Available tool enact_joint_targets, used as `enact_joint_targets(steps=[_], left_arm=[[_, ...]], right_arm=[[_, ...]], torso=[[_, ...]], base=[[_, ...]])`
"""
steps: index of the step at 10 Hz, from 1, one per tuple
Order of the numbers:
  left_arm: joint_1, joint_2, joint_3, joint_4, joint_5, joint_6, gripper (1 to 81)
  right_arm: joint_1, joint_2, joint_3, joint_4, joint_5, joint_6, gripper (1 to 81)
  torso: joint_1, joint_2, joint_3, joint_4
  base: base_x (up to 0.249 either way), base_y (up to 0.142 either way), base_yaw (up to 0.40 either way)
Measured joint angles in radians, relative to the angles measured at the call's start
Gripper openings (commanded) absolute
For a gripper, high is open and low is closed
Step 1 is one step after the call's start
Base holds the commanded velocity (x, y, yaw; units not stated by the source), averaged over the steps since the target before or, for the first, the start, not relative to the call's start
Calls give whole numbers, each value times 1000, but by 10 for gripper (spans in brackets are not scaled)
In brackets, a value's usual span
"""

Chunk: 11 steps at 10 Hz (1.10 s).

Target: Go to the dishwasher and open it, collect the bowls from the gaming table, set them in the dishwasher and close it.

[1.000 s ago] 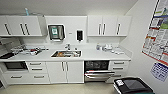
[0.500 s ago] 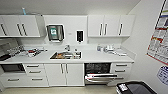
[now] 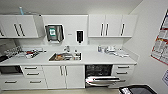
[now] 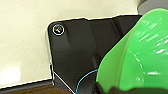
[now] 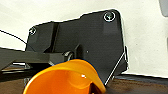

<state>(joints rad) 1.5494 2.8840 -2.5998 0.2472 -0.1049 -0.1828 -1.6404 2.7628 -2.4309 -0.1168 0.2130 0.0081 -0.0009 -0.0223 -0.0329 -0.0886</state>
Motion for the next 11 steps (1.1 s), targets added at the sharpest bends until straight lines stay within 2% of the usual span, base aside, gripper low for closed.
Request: enact_joint_targets(steps=[11], left_arm=[[3, 0, 0, 0, 0, 0, 10]], right_arm=[[1, 4, -8, 0, -1, 0, 10]], torso=[[0, 0, 0, 0]], base=[[152, 0, 0]])
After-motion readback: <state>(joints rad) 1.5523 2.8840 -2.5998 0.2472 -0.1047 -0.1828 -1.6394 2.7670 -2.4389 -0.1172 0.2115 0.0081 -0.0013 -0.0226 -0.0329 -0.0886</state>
